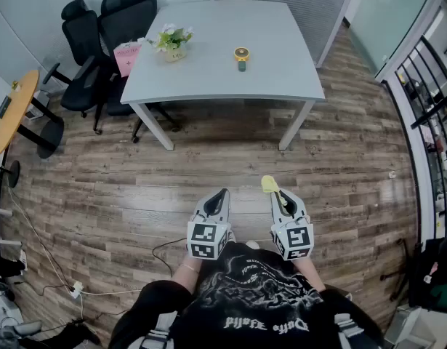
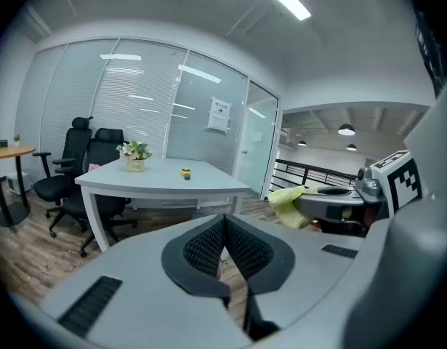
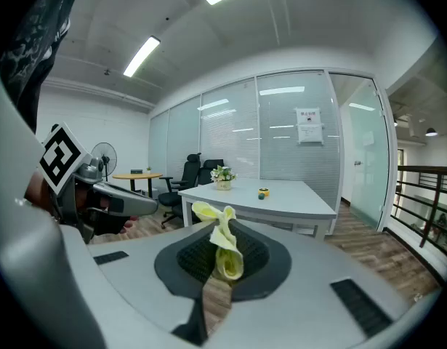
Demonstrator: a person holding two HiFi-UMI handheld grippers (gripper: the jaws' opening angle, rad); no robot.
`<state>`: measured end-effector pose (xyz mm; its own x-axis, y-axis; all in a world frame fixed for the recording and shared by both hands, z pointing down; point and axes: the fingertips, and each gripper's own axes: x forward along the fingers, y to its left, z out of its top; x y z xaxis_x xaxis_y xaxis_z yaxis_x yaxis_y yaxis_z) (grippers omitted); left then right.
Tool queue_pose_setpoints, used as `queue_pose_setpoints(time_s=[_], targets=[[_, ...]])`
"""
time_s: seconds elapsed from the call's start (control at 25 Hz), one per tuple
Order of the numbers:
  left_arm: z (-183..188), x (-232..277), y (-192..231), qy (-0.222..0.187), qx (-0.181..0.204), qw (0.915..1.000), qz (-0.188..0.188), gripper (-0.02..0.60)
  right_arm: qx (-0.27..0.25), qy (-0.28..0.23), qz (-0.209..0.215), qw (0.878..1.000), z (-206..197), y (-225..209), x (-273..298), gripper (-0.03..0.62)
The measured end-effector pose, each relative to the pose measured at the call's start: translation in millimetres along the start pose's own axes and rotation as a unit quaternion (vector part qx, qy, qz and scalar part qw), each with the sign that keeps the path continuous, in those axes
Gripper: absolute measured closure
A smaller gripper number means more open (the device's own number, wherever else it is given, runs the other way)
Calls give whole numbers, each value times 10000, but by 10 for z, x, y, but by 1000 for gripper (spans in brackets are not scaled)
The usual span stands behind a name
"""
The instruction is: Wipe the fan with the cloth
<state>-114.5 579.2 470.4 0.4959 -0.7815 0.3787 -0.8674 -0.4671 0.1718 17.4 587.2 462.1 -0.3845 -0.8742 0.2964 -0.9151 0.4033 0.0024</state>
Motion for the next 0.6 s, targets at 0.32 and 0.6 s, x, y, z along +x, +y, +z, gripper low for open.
queue_pose_setpoints(time_s=[0.32,0.6], targets=[[-4,18,198,13,-22,10000,-5,561,76,-53,-259,9996,12,0,140,566],[9,86,386,-81,-97,9998,-124,555,258,-176,-378,9988,38,-7,314,562]])
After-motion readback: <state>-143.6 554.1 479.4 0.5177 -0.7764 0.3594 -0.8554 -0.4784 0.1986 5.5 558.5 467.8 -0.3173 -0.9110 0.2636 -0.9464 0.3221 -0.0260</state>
